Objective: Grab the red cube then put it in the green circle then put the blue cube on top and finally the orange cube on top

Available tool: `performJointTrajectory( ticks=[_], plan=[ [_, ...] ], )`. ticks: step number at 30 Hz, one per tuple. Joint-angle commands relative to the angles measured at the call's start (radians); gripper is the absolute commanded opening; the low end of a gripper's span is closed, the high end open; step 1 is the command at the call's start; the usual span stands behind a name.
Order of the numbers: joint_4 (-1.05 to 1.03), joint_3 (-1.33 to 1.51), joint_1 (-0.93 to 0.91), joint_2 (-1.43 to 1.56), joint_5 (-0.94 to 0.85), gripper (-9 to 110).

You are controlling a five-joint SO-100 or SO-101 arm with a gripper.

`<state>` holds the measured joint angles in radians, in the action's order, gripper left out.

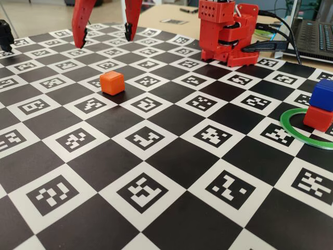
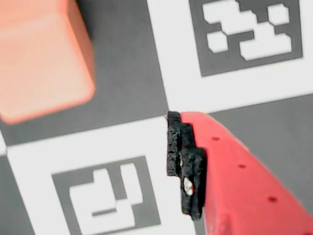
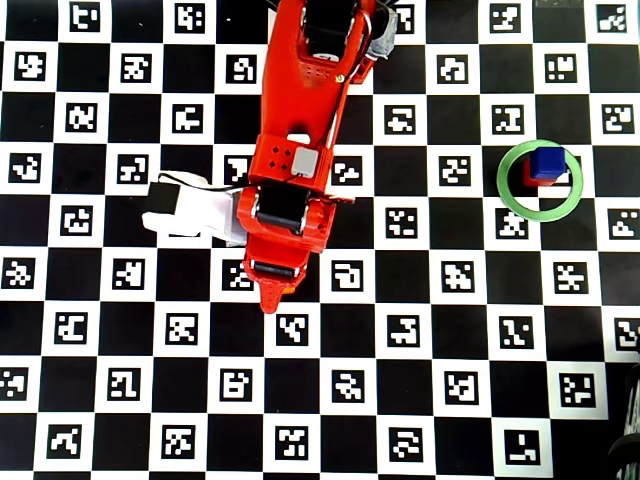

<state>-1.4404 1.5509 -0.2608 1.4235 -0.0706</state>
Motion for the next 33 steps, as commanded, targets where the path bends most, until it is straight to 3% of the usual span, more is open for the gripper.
performJointTrajectory(
  ticks=[1, 19, 33],
  plan=[
    [0.081, 0.028, -0.012, 0.015, -0.003, 46],
    [0.362, 0.181, 0.002, -0.063, -0.026, 43],
    [0.402, 0.198, 0.009, -0.074, -0.27, 42]
  ],
)
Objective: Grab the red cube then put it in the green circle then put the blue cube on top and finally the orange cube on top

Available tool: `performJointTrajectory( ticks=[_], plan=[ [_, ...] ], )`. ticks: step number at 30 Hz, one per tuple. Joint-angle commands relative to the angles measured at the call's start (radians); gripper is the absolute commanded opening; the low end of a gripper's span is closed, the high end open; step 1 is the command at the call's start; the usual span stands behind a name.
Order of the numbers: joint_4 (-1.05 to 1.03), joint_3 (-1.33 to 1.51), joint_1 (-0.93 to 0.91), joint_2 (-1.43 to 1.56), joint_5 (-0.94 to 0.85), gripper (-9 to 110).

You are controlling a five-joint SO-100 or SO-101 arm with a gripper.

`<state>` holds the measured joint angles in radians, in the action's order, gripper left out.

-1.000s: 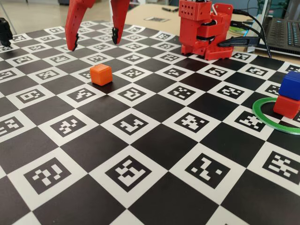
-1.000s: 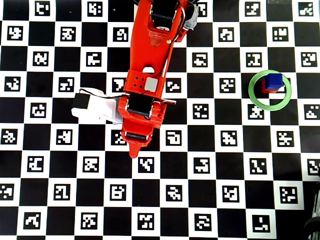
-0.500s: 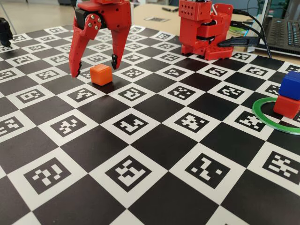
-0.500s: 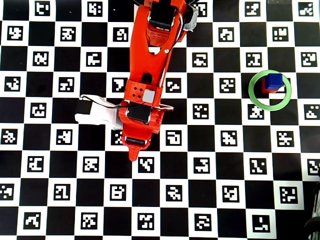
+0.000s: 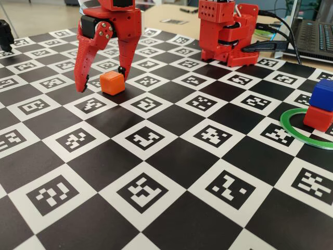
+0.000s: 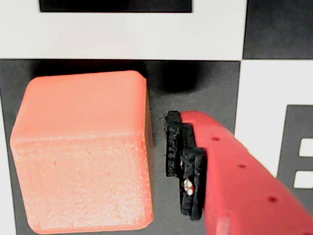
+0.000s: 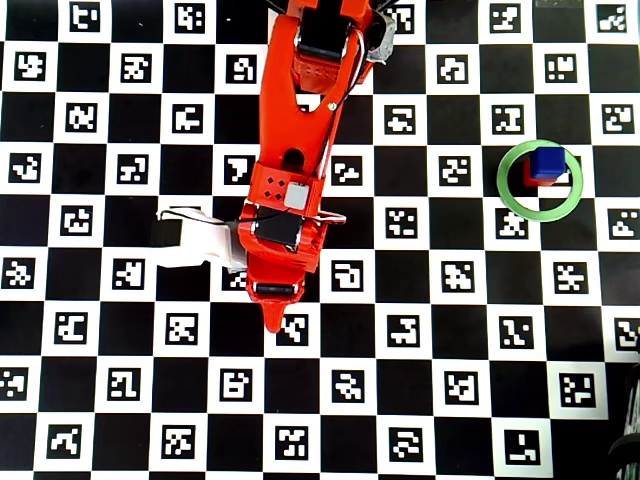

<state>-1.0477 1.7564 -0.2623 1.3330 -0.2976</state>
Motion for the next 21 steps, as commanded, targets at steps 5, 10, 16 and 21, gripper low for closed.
performJointTrajectory(
  ticks=[5, 10, 16, 21],
  plan=[
    [0.011, -0.008, 0.012, 0.015, -0.097, 42],
    [0.014, -0.002, 0.018, 0.009, -0.118, 41],
    [0.037, 0.0, 0.025, 0.008, -0.109, 40],
    [0.046, 0.0, 0.025, 0.008, -0.124, 36]
  ],
)
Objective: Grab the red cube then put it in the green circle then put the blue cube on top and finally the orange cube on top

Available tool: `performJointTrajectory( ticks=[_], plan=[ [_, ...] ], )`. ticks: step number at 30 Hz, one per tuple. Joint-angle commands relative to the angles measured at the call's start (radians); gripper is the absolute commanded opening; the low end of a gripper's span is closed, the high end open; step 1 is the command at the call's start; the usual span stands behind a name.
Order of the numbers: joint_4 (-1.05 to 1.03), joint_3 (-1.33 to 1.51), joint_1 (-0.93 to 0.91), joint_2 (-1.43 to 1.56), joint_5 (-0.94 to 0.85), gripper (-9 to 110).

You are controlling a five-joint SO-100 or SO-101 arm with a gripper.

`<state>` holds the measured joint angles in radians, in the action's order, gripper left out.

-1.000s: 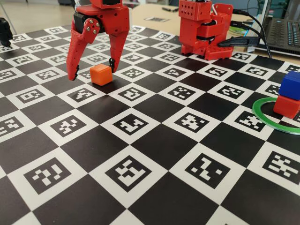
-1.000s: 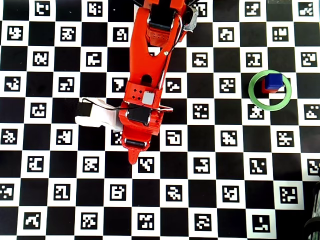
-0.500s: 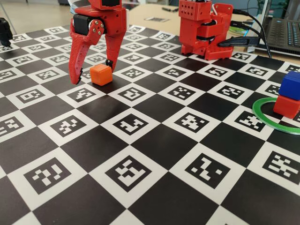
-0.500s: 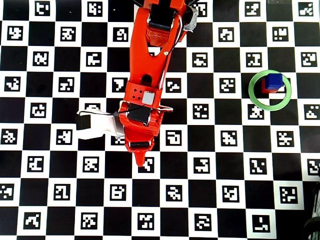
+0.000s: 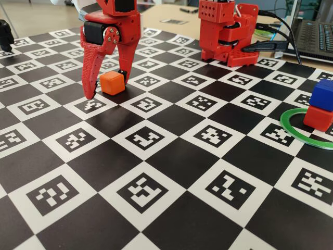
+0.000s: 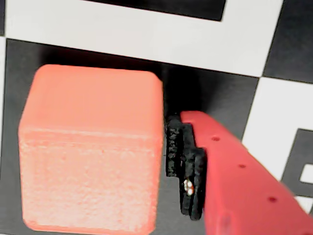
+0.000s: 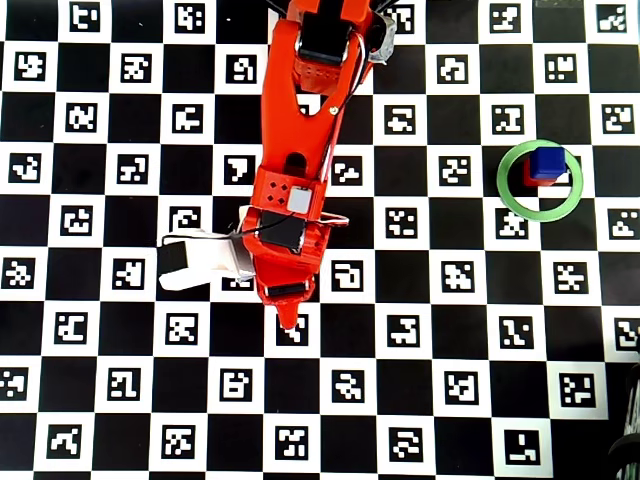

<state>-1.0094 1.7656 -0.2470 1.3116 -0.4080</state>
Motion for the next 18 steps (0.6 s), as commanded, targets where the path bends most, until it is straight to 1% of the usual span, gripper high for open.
performJointTrajectory(
  ticks=[1, 2, 7, 12, 18],
  plan=[
    [0.011, -0.009, 0.009, 0.029, -0.017, 34],
    [0.012, -0.009, 0.009, 0.031, -0.018, 34],
    [0.014, -0.008, 0.008, 0.034, -0.038, 19],
    [0.015, -0.008, 0.003, 0.04, -0.074, 11],
    [0.018, -0.015, -0.003, 0.066, -0.058, 9]
  ],
)
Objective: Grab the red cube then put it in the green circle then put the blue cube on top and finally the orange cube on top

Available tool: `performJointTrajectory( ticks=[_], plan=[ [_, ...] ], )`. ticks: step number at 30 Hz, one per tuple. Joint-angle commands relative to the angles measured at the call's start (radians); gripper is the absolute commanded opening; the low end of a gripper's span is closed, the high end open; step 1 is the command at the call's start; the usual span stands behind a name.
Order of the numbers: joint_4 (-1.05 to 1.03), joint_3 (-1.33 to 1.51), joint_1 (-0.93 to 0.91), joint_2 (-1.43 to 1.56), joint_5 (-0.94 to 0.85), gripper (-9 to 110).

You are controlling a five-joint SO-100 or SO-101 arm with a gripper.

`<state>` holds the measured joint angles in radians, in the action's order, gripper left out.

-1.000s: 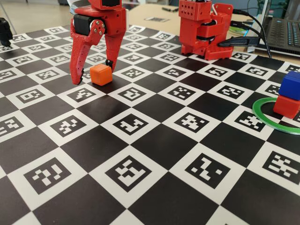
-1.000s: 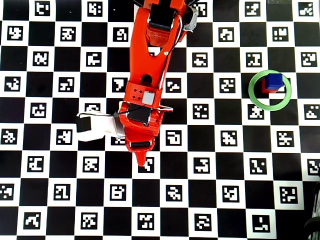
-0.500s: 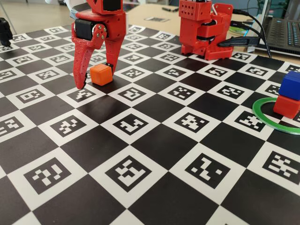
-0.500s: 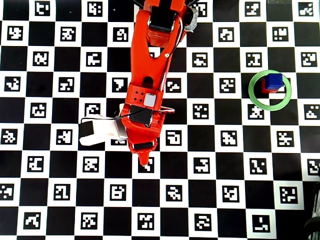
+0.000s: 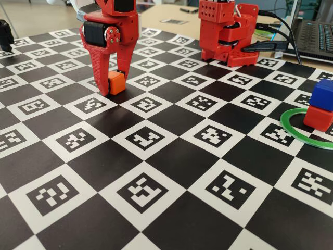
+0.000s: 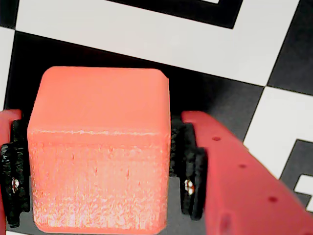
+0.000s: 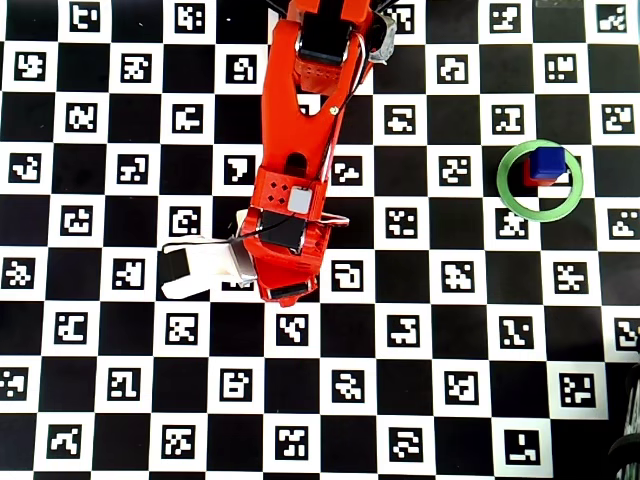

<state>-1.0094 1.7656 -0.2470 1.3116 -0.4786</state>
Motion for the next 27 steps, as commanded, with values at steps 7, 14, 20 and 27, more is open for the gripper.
performJointTrajectory(
  ticks=[7, 14, 20, 27],
  plan=[
    [-0.14, -0.124, -0.026, 0.176, 0.092, 9],
    [-0.439, -0.295, 0.043, 0.293, 0.249, 9],
    [-0.676, -0.394, 0.239, 0.387, 0.526, 10],
    [-0.818, -0.423, 0.583, 0.396, 0.91, 10]
  ],
)
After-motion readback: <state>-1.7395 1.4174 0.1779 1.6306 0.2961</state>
